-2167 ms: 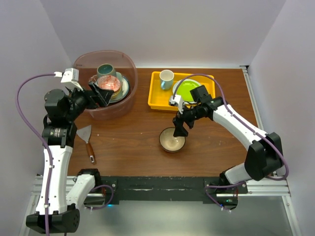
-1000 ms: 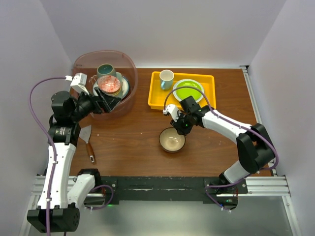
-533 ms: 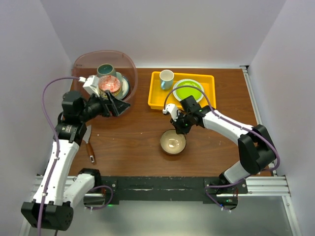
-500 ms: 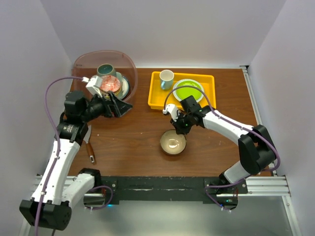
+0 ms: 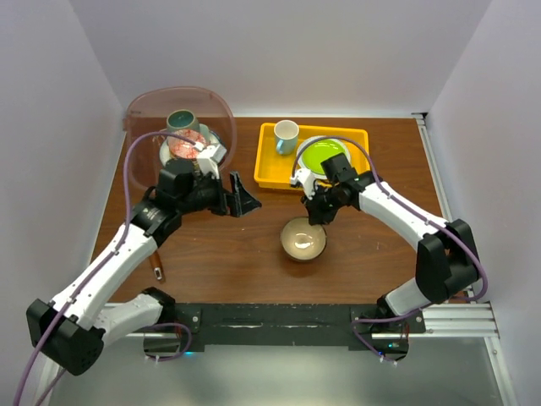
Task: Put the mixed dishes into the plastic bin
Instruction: Pick up the bowl from the center of the board.
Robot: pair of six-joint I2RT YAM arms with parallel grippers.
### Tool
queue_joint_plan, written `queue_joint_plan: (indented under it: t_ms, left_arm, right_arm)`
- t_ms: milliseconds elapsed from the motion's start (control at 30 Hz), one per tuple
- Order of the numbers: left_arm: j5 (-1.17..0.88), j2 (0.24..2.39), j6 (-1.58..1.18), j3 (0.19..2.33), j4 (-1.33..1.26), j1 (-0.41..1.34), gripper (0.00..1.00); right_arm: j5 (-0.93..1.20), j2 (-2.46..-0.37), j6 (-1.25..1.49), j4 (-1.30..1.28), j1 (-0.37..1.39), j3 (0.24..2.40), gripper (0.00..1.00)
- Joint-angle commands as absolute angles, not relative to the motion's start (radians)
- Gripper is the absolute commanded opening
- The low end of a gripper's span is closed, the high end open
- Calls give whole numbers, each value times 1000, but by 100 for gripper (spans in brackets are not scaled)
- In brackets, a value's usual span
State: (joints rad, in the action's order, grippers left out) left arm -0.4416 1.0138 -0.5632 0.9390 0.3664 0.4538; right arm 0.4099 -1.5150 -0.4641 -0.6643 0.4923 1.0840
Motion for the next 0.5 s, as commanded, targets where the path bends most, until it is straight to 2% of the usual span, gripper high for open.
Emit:
queue_joint_plan:
  t_ms: [0,233,467]
  left_arm:
    - [-353,1061,-610,959,281,544,100]
    - [-198,1153,-646,974,259,692,100]
    - [-98,1200,-678,976,258,753,100]
  right_arm:
    - [511,-1451,-431,-678,477,1166,0]
    - [529,-1447,-397,-684,445,1192,0]
    - [531,-1440,-364,-666,431,1193,0]
